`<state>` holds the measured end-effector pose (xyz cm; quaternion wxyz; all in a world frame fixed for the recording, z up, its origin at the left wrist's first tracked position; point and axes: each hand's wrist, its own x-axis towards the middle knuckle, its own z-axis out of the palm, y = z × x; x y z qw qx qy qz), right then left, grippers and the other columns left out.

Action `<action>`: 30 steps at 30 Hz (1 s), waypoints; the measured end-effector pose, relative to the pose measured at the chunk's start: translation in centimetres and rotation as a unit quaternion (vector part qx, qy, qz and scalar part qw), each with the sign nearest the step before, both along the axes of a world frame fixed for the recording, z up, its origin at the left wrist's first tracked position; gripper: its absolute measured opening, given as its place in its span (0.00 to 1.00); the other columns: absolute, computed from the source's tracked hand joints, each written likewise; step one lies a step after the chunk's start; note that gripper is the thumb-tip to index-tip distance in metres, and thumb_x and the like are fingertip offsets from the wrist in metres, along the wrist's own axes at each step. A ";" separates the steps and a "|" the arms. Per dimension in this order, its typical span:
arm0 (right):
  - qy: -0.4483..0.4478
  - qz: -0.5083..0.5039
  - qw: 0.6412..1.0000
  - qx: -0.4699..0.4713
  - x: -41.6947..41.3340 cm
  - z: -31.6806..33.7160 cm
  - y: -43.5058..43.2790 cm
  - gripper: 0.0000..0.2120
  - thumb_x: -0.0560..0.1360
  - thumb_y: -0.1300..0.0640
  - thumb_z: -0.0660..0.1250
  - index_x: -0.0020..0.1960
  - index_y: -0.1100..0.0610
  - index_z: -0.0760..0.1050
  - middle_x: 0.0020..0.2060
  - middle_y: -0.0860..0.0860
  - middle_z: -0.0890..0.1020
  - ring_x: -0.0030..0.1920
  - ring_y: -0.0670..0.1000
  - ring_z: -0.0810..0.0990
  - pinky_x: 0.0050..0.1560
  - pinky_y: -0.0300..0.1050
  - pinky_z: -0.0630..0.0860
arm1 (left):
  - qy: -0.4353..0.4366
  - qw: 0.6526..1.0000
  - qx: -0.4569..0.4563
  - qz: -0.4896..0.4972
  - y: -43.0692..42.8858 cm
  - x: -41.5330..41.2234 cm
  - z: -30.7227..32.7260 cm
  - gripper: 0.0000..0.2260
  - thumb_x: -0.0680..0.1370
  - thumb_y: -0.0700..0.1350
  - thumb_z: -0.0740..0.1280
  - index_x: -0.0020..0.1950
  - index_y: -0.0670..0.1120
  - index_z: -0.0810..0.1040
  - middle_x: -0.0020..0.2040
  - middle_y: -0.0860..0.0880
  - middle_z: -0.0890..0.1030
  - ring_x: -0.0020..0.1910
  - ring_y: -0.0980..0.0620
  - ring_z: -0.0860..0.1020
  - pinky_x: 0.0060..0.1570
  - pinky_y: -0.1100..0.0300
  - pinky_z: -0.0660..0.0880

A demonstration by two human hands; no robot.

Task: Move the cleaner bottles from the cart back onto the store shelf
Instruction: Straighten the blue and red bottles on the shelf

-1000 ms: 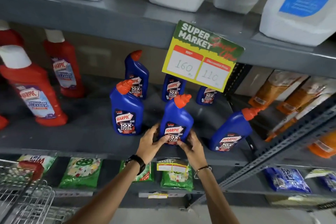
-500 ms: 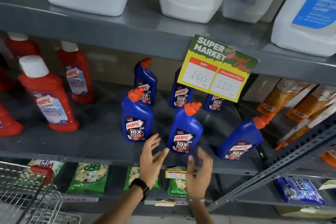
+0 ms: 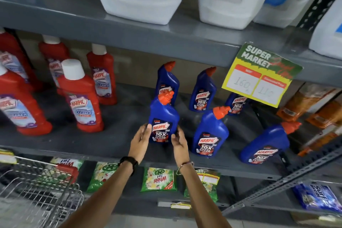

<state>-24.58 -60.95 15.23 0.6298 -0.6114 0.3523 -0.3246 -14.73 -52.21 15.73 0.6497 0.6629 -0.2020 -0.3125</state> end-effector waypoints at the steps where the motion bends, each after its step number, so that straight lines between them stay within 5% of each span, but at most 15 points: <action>1: 0.019 -0.005 1.000 -0.006 -0.1 -0.2 -0.1 0.21 0.78 0.67 0.56 0.70 0.62 0.60 0.68 0.59 0.70 0.67 0.56 0.69 0.70 0.50 0.67 | 0.001 1.000 0.001 -0.005 0.1 0.0 -0.1 0.14 0.76 0.57 0.59 0.59 0.55 0.72 0.62 0.47 0.77 0.62 0.50 0.74 0.67 0.46 0.69; 5: 0.048 -0.014 0.998 -0.025 -0.9 -0.1 1.0 0.20 0.78 0.66 0.57 0.69 0.62 0.62 0.66 0.62 0.72 0.66 0.59 0.71 0.69 0.56 0.67 | 0.011 1.000 -0.004 -0.024 1.1 0.0 0.0 0.10 0.74 0.60 0.60 0.54 0.62 0.72 0.58 0.52 0.77 0.61 0.51 0.74 0.66 0.50 0.69; 8: 0.053 -0.030 0.998 -0.034 -1.7 -0.1 2.1 0.20 0.78 0.66 0.57 0.69 0.62 0.62 0.64 0.61 0.73 0.64 0.55 0.72 0.67 0.51 0.69 | 0.004 0.999 -0.002 -0.046 1.8 -0.1 -0.2 0.14 0.72 0.62 0.60 0.55 0.61 0.72 0.59 0.50 0.77 0.60 0.51 0.75 0.66 0.47 0.70; 13: 0.062 -0.046 0.995 -0.058 -2.1 -0.4 2.9 0.20 0.78 0.66 0.57 0.69 0.63 0.62 0.64 0.61 0.73 0.65 0.56 0.72 0.68 0.54 0.69 | 0.009 0.998 -0.018 -0.052 2.3 -0.2 -0.4 0.04 0.75 0.57 0.61 0.48 0.66 0.72 0.55 0.53 0.78 0.58 0.52 0.75 0.65 0.49 0.70; 18: 0.058 -0.052 0.995 -0.058 -1.9 -0.3 3.2 0.19 0.78 0.66 0.57 0.69 0.63 0.63 0.64 0.60 0.73 0.64 0.54 0.72 0.68 0.51 0.69 | 0.017 0.998 -0.023 -0.059 2.3 -0.3 0.0 0.03 0.76 0.55 0.60 0.47 0.65 0.73 0.55 0.51 0.78 0.56 0.52 0.76 0.61 0.53 0.71; 23: 0.053 -0.054 0.995 -0.062 -2.0 -0.5 3.3 0.19 0.78 0.66 0.57 0.68 0.61 0.64 0.64 0.57 0.74 0.65 0.53 0.72 0.65 0.45 0.70 | 0.026 0.997 -0.038 -0.067 2.4 -0.3 0.0 0.10 0.76 0.54 0.60 0.57 0.56 0.73 0.56 0.49 0.79 0.55 0.53 0.77 0.58 0.55 0.72; 30: 0.050 -0.057 0.996 -0.053 -1.8 -0.8 2.9 0.19 0.78 0.66 0.58 0.68 0.59 0.65 0.63 0.55 0.73 0.65 0.52 0.72 0.67 0.48 0.69 | 0.030 0.996 -0.061 -0.056 2.1 -0.4 0.0 0.04 0.76 0.53 0.61 0.49 0.61 0.74 0.51 0.55 0.79 0.51 0.60 0.77 0.50 0.62 0.71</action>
